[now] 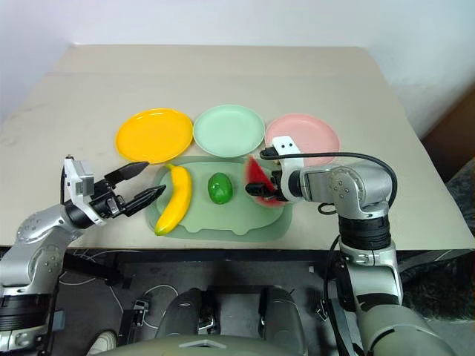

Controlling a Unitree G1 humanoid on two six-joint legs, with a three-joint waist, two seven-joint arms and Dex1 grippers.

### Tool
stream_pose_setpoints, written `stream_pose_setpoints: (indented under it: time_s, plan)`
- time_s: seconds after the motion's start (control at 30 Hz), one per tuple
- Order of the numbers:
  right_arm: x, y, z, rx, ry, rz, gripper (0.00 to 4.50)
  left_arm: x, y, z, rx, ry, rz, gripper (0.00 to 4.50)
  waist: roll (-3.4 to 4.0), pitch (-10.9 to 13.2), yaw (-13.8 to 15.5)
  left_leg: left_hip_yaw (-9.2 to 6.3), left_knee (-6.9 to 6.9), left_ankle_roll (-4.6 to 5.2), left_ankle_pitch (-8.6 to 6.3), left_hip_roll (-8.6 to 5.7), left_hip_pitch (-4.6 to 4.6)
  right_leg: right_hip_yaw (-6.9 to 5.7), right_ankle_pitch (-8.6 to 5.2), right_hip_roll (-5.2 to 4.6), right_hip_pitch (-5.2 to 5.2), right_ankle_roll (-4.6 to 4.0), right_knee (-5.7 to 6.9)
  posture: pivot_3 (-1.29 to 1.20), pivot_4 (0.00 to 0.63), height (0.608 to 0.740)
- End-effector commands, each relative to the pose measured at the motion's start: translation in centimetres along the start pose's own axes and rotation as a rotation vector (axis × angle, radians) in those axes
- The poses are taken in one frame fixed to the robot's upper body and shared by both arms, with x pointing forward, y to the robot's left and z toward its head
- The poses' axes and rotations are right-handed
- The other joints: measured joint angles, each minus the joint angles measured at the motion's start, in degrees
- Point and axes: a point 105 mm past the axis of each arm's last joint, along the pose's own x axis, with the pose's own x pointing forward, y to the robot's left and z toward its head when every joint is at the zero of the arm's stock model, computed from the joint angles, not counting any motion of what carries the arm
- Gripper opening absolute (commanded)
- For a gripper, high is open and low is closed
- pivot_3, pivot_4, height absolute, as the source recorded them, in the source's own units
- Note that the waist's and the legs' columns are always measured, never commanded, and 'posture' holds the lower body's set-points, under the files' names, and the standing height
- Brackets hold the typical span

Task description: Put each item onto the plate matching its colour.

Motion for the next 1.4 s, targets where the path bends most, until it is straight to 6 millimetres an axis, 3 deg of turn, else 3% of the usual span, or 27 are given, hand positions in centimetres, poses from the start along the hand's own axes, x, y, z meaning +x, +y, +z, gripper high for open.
stream_pose_setpoints:
  time_s: [0.03,0.1,0.17,0.33,0.4,0.5,0.6,0.73,1.0,1.2,1.4]
  plan:
    - [-0.1,0.5,0.3,-0.114,0.007,-0.022,4.50,0.0,0.2,0.7,0.037,-0.011,-0.011,4.37,0.00,0.00,0.00,0.00,0.00,0.00,0.00,0.00,0.00,0.00,0.00,0.00,0.00,0.00,0.00,0.00,0.150,0.695]
    - [0.1,0.7,-0.1,-0.162,0.024,-0.025,4.50,0.0,0.3,0.7,0.039,-0.011,-0.011,4.37,0.00,0.00,0.01,0.00,0.00,0.00,0.00,0.00,0.00,0.00,0.00,0.00,0.00,0.00,0.00,0.00,0.150,0.695]
    - [0.4,0.6,-0.4,-0.179,0.040,-0.035,4.12,0.0,0.3,0.7,0.042,-0.010,-0.013,4.40,0.00,0.00,-0.01,-0.01,0.00,0.00,0.00,0.01,0.01,0.00,0.00,0.00,0.00,0.00,0.00,0.00,0.150,0.695]
    - [0.5,0.4,-0.5,-0.226,0.049,-0.049,2.58,-0.1,0.5,0.7,0.047,-0.008,-0.010,4.40,0.00,0.00,0.00,0.00,0.00,0.00,0.00,0.02,0.01,0.00,0.00,0.00,0.00,0.00,0.00,0.00,0.150,0.695]
    - [0.4,0.3,-0.2,-0.236,0.038,-0.048,2.29,-0.1,0.5,0.6,0.047,-0.007,-0.010,4.40,0.00,0.00,-0.01,0.00,0.00,0.00,0.00,0.01,0.01,0.00,0.00,0.00,0.00,0.00,-0.01,0.00,0.150,0.695]
    - [-0.8,0.7,1.5,-0.254,-0.041,-0.012,2.29,-0.1,0.4,0.6,0.050,-0.006,-0.009,4.40,0.00,0.00,0.06,0.00,0.00,0.00,0.00,0.02,0.00,0.00,0.00,0.00,-0.01,0.00,-0.01,0.00,0.150,0.695]
    - [-2.7,1.4,4.5,-0.236,-0.158,0.062,2.29,-0.2,0.5,0.7,0.053,-0.010,-0.004,4.40,0.05,0.03,0.04,0.00,0.00,0.00,0.00,0.01,-0.04,0.00,0.00,-0.01,-0.05,0.00,-0.01,0.00,0.150,0.695]
    - [-4.3,-1.6,9.5,-0.211,-0.304,-0.059,2.29,-0.5,0.3,0.5,0.054,-0.007,0.005,4.40,0.06,0.04,-0.07,0.03,0.00,0.00,0.00,0.01,-0.06,0.01,0.00,0.01,-0.10,0.00,0.00,0.00,0.150,0.695]
    - [-0.8,-9.3,10.7,-0.237,-0.217,-0.356,2.29,-0.7,0.0,0.7,0.057,-0.005,0.019,4.40,0.06,0.04,-0.21,0.14,-0.05,-0.01,0.00,0.00,-0.07,0.03,0.00,0.00,-0.13,0.01,-0.02,0.00,0.150,0.695]
    - [0.7,-12.6,9.4,-0.190,-0.162,-0.439,2.29,-1.2,-0.3,0.8,0.063,-0.001,0.042,4.40,0.11,0.07,-1.37,0.20,-0.05,-0.07,0.05,0.01,-0.18,0.05,-0.01,0.03,-0.26,0.02,0.05,0.00,0.150,0.695]
    - [0.4,-13.3,9.9,-0.193,-0.184,-0.469,4.31,-1.6,-0.5,0.9,0.063,0.005,0.058,4.40,0.13,0.09,-1.53,0.20,-0.04,-0.08,0.06,0.03,-0.15,0.08,-0.01,0.04,-0.26,0.02,0.06,0.00,0.150,0.695]
